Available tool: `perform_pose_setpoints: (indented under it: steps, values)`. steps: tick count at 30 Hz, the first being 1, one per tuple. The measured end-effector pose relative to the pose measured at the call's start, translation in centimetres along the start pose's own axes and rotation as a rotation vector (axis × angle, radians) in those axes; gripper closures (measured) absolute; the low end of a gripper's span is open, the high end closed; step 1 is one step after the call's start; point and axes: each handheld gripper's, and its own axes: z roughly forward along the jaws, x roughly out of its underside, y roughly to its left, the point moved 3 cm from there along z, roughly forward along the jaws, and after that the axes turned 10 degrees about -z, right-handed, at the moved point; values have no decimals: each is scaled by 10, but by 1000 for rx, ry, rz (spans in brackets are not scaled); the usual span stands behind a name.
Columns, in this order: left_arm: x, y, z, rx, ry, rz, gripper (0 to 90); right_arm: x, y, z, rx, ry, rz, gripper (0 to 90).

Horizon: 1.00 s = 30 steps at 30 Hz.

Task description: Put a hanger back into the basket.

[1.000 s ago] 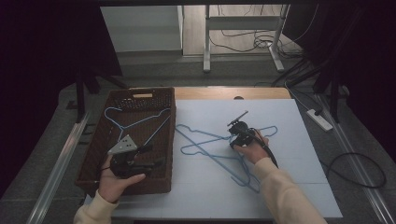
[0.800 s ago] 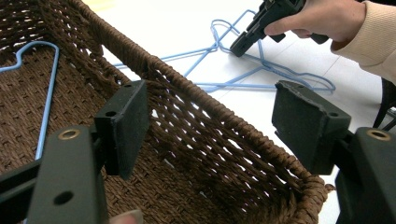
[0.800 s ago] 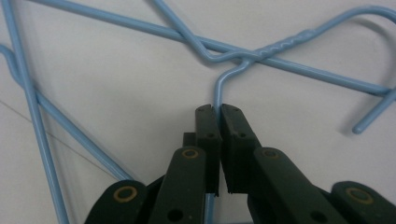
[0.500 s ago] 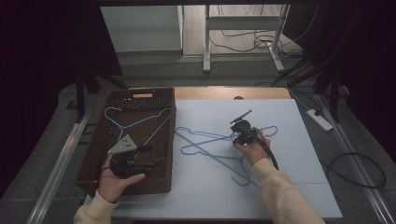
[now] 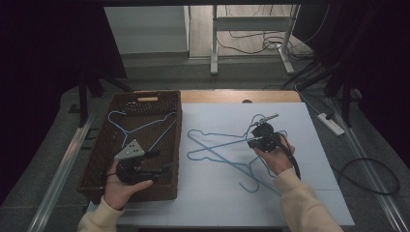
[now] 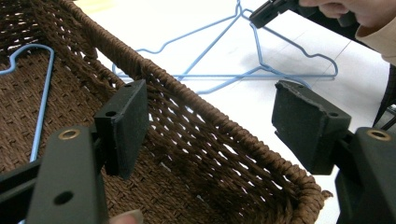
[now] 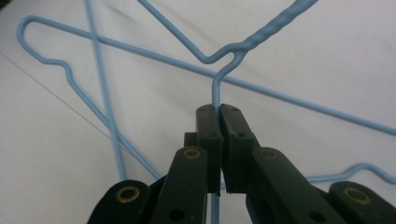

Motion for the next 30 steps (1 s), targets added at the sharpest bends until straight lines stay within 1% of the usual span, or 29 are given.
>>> perform_pose_setpoints:
  steps: [5,8,13,23,30]
  values:
    - [-1,-2,2,1,1,3,286,0,0,-15,2,-60,-44,880]
    - [-2,-2,2,1,0,3,286,0,2,-21,-1,-85,-63,881]
    - [-3,-2,2,0,-4,4,286,-1,3,-28,-8,-111,-94,883]
    - [-10,-8,8,4,-2,22,287,-2,3,-45,-26,-156,-134,883]
    - [-21,-15,9,13,-12,45,288,-1,-1,-59,-38,-186,-132,884]
